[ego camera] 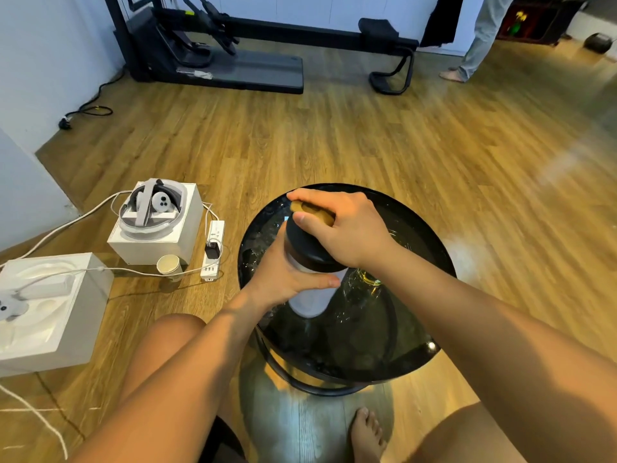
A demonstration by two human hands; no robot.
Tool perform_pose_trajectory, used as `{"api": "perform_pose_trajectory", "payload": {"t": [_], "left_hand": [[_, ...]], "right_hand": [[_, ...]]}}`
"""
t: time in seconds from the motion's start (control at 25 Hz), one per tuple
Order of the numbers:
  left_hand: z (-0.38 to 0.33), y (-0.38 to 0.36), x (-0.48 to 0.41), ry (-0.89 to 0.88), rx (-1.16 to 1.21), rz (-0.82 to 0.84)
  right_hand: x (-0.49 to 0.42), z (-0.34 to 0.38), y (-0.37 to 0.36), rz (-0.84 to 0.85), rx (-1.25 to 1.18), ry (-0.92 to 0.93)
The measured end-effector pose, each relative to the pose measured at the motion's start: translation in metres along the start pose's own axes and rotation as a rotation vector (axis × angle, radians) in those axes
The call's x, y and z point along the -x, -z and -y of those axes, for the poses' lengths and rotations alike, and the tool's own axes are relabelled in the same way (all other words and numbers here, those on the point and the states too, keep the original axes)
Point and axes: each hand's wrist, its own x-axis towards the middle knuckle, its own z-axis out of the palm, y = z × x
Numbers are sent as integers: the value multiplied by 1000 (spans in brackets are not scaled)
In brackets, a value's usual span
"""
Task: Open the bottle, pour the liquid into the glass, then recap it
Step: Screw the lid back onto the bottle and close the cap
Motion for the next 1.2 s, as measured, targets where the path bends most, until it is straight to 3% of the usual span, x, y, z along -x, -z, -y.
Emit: {"api": "perform_pose_trajectory", "payload": {"t": [0.44,0.68,1.2], "left_hand": [[-5,7,-6,28,-14,84],[-16,19,-20,9,-19,230],[1,0,-12,11,64,34]], "right_hand": [[-2,-6,-5,-45,-21,51],[-5,-9,-4,-29,-25,51],[-8,-15,-6,-49,-33,4]]}}
